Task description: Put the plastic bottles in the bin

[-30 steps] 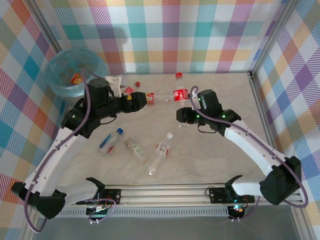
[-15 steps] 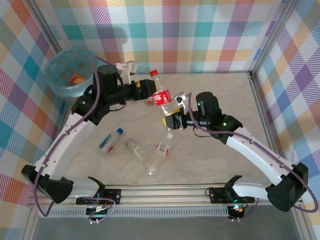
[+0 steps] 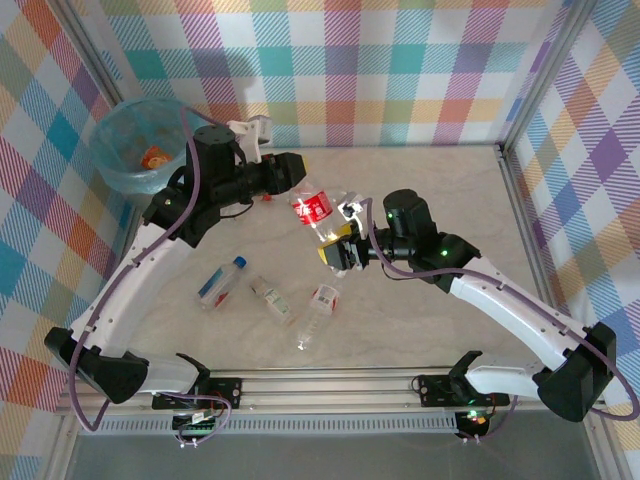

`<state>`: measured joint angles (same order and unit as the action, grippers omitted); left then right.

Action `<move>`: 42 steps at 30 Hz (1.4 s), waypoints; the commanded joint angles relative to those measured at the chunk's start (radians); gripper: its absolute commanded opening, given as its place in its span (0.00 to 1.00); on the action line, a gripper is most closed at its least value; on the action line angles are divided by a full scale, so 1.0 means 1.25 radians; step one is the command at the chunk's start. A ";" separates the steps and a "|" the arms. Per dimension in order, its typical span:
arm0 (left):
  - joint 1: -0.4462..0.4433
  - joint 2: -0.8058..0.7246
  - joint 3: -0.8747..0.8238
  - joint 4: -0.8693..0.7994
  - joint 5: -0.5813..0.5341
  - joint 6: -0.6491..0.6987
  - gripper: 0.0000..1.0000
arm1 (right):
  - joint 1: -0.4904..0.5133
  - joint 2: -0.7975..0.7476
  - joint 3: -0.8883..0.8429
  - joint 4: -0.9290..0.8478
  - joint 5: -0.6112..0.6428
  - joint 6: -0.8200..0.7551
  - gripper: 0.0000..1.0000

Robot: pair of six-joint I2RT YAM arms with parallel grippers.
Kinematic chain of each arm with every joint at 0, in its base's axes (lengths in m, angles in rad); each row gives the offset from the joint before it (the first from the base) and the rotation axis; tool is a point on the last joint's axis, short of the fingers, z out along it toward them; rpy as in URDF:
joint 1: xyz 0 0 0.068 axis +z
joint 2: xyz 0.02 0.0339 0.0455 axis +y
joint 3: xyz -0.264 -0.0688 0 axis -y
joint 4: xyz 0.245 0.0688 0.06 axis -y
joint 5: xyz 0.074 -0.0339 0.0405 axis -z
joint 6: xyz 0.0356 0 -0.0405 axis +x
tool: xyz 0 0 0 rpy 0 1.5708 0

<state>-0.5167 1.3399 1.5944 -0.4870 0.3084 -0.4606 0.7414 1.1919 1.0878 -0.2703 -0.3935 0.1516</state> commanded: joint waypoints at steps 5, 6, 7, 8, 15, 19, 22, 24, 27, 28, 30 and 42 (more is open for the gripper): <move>-0.009 -0.036 0.020 -0.003 -0.069 0.025 0.15 | 0.019 0.019 0.030 0.014 0.007 -0.012 0.63; -0.009 -0.040 0.022 -0.004 -0.080 0.030 0.11 | 0.020 0.024 0.038 0.015 0.012 -0.005 0.68; -0.009 -0.044 0.027 -0.008 -0.097 0.036 0.08 | 0.022 0.031 0.049 0.014 0.015 0.004 0.73; -0.009 -0.049 0.033 -0.014 -0.117 0.046 0.05 | 0.022 0.039 0.060 0.016 0.021 0.014 0.79; 0.026 -0.069 0.130 -0.083 -0.299 0.144 0.00 | 0.024 0.078 0.101 0.081 0.129 0.101 0.96; 0.098 -0.063 0.188 -0.088 -0.324 0.167 0.00 | 0.024 0.118 0.145 0.133 0.113 0.168 0.97; 0.163 -0.042 0.246 -0.090 -0.322 0.172 0.00 | 0.029 0.170 0.202 0.152 0.081 0.222 0.96; 0.213 -0.025 0.282 -0.088 -0.300 0.169 0.00 | 0.043 0.210 0.251 0.154 0.077 0.240 0.95; 0.292 0.007 0.343 -0.094 -0.290 0.165 0.00 | 0.071 0.275 0.339 0.143 0.074 0.246 0.93; 0.319 0.019 0.362 -0.094 -0.293 0.164 0.00 | 0.081 0.299 0.373 0.138 0.071 0.245 0.93; 0.365 0.045 0.397 -0.091 -0.301 0.162 0.00 | 0.100 0.347 0.439 0.130 0.068 0.245 0.93; 0.606 0.213 0.550 -0.106 -0.269 0.121 0.00 | 0.152 0.678 0.860 0.081 0.027 0.315 0.89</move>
<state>0.2047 1.5959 2.2528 -0.6178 -0.0280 -0.2913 0.9272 1.9656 2.0762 -0.1608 -0.3264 0.4915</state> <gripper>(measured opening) 0.305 0.896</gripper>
